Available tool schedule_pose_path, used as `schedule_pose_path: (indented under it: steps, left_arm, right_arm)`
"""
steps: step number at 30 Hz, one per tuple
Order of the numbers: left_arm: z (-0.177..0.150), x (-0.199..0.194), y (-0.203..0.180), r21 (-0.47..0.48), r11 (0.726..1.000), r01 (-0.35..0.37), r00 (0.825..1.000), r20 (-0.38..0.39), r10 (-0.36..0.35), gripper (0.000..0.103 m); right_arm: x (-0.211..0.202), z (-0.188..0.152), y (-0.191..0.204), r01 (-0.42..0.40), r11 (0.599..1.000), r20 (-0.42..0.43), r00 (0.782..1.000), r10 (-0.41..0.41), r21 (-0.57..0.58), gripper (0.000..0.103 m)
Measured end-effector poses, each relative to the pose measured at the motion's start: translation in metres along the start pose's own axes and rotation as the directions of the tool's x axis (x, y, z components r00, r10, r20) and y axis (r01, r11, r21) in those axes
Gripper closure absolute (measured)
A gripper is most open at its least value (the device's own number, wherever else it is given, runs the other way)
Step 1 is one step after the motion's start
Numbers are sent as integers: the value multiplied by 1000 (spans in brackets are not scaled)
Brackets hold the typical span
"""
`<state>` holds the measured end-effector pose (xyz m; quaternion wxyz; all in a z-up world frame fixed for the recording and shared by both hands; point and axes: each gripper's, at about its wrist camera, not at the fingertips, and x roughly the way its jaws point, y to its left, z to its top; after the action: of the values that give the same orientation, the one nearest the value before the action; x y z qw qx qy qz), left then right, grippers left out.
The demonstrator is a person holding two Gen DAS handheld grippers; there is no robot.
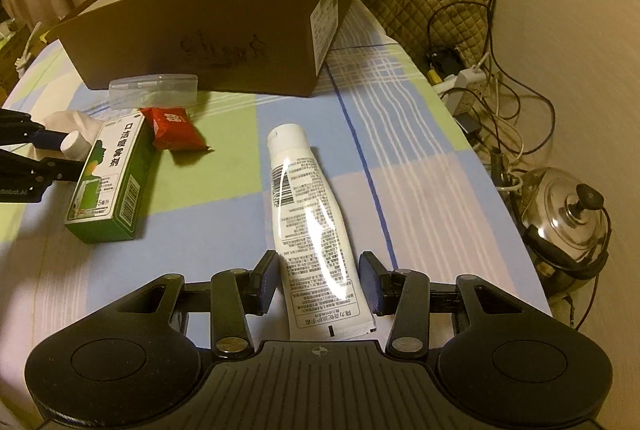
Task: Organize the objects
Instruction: 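Grasp the small white pill bottle with the left tool while the right tool grasps the white tube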
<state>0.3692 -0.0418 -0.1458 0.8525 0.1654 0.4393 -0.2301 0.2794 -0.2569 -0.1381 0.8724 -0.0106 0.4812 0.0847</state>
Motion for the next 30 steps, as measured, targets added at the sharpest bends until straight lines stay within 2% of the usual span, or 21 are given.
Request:
schedule_pose_path:
  steps: [4, 11, 19, 30]
  left_arm:
    - [0, 3, 3, -9, 1000, 29, 1000, 8, -29, 80]
    - [-5, -3, 7, -114, 992, 48, 999, 15, -46, 80]
    - [-12, -12, 15, -201, 979, 30, 1000, 8, -29, 80]
    - [-10, -24, 19, -234, 972, 3, 1000, 31, 4, 80]
  right_arm:
    - [-1, 1, 2, -1, 1000, -5, 1000, 1, -1, 62]
    - [7, 10, 8, 6, 999, -8, 1000, -6, -33, 61]
    - [27, 32, 18, 19, 996, 12, 1000, -18, -90, 59]
    - [36, 38, 22, 19, 994, 19, 1000, -17, -105, 60]
